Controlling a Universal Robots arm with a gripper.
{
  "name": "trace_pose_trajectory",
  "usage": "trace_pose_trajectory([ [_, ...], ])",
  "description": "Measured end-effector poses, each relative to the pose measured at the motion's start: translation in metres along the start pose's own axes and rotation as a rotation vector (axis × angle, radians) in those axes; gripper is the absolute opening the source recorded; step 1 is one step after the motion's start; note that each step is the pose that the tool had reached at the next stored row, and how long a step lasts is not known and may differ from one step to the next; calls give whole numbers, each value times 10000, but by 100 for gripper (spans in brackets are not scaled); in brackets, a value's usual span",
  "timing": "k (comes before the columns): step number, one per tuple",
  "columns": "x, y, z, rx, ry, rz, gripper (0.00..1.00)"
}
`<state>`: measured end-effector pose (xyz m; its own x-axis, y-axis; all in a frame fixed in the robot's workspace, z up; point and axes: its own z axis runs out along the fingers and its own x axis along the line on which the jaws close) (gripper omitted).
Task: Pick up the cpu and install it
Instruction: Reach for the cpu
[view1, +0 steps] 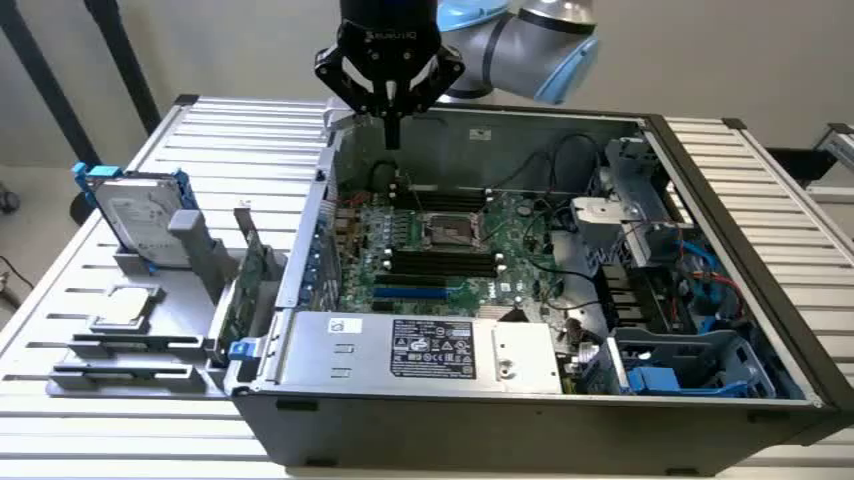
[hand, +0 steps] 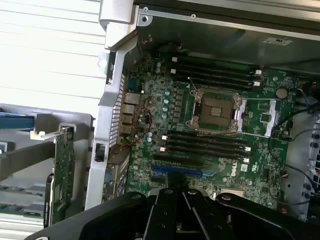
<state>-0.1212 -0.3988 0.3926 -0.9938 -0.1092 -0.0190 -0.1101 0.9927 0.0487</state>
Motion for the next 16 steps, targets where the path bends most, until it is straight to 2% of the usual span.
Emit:
trace_pose_trajectory([
  [12, 11, 0, 2, -4, 3, -21, 11],
  [16, 179, 20, 1, -2, 20, -18, 11],
])
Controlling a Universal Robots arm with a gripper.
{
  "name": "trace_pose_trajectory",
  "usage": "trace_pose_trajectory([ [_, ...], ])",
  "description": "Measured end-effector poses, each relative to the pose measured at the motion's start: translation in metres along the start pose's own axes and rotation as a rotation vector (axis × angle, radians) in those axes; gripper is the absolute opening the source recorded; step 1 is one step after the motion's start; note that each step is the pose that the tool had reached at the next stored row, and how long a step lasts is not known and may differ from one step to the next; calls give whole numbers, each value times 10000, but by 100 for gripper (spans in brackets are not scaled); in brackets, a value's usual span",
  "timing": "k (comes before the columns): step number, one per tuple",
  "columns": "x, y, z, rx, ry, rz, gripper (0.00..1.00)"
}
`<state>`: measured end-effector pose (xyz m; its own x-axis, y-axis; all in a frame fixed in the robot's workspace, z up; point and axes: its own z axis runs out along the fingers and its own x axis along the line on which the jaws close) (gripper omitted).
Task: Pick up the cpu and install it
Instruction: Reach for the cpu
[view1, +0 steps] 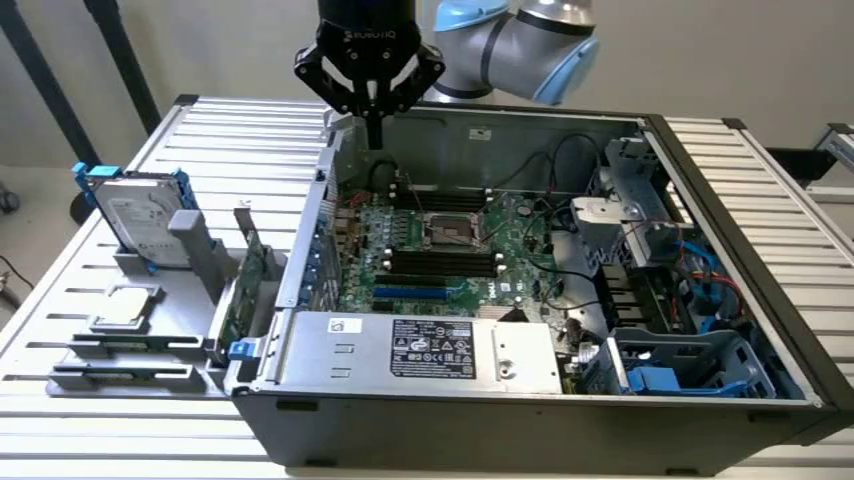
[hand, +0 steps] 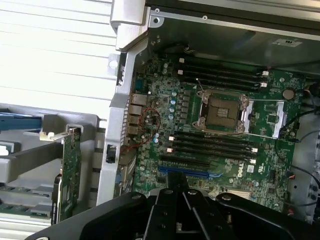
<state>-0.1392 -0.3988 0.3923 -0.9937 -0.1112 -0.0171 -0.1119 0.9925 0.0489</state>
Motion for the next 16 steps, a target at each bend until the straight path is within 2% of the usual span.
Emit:
trace_pose_trajectory([
  [16, 724, 78, 54, 5, 0, 0, 11],
])
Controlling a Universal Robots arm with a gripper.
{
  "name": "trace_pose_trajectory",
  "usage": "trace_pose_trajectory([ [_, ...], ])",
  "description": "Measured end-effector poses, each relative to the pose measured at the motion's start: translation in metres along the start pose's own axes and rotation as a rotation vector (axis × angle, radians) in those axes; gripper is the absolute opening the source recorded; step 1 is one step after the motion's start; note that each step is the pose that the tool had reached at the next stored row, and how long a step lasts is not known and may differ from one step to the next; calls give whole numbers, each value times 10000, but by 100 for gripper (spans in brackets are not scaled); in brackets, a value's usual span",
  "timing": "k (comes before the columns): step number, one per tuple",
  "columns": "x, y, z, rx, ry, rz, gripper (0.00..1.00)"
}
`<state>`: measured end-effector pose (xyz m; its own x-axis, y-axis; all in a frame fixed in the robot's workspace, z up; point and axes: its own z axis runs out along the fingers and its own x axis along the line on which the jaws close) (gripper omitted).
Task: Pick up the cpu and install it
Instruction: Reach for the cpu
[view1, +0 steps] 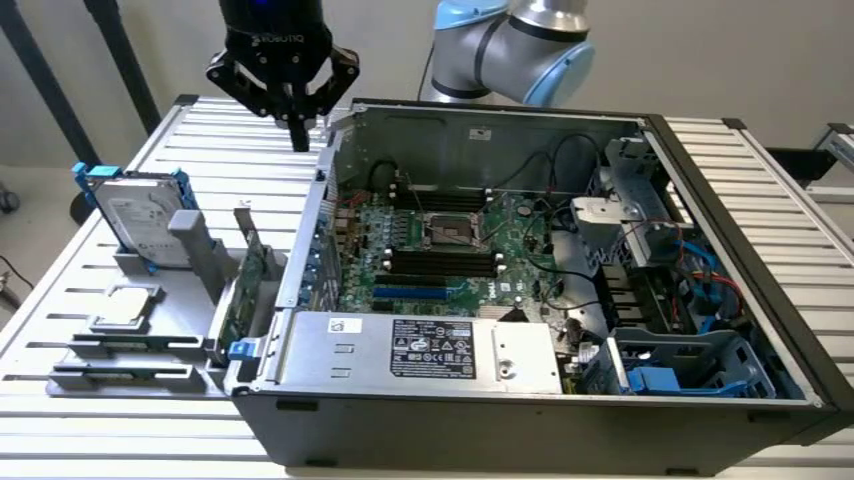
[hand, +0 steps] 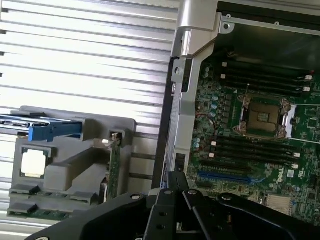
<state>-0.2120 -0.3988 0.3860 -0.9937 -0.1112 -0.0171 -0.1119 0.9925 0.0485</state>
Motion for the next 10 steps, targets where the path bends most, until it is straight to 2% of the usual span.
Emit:
trace_pose_trajectory([
  [10, 455, 5, 82, 4, 5, 0, 11],
])
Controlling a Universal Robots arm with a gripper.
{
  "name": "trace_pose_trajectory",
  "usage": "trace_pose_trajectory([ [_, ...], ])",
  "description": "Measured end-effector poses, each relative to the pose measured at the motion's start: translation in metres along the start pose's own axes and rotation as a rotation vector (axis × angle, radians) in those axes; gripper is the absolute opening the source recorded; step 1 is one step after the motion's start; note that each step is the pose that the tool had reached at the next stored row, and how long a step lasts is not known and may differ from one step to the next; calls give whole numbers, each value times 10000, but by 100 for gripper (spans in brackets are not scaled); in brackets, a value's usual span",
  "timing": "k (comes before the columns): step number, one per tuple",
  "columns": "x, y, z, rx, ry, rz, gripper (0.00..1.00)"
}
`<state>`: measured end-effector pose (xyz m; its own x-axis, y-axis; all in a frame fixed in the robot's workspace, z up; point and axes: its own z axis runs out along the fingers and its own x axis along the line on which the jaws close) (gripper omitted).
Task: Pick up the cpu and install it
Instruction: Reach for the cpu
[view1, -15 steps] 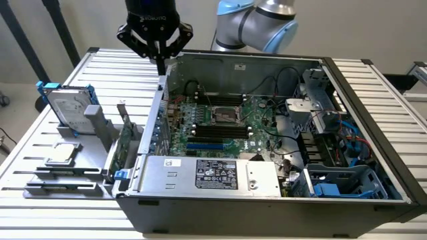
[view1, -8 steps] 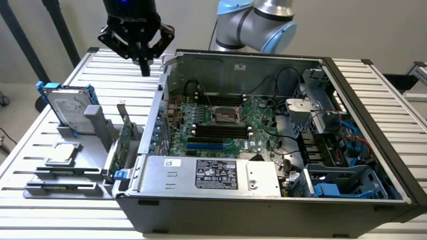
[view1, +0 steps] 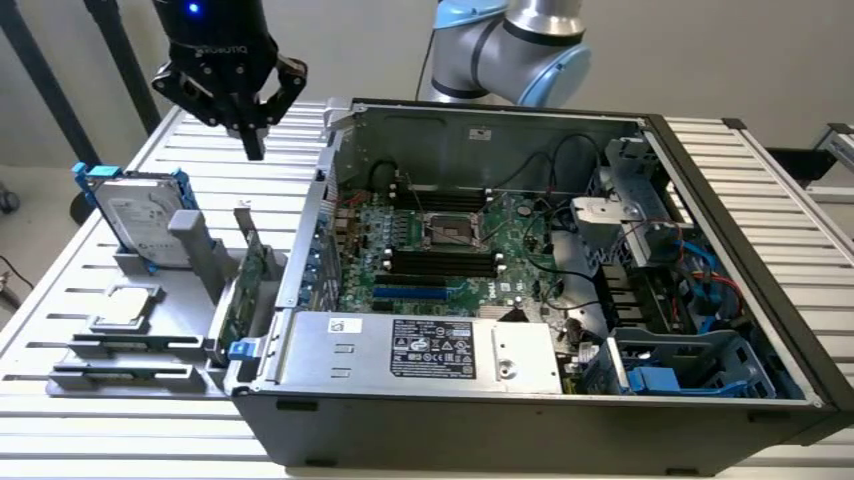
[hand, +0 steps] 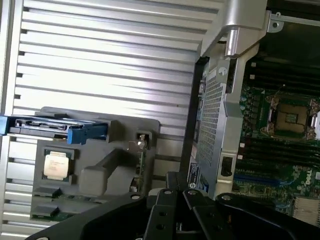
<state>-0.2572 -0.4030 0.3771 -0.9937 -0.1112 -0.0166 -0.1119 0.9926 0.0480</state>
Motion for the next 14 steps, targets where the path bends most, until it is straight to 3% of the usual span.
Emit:
trace_pose_trajectory([
  [14, 637, -26, 138, 6, 60, 2, 11],
])
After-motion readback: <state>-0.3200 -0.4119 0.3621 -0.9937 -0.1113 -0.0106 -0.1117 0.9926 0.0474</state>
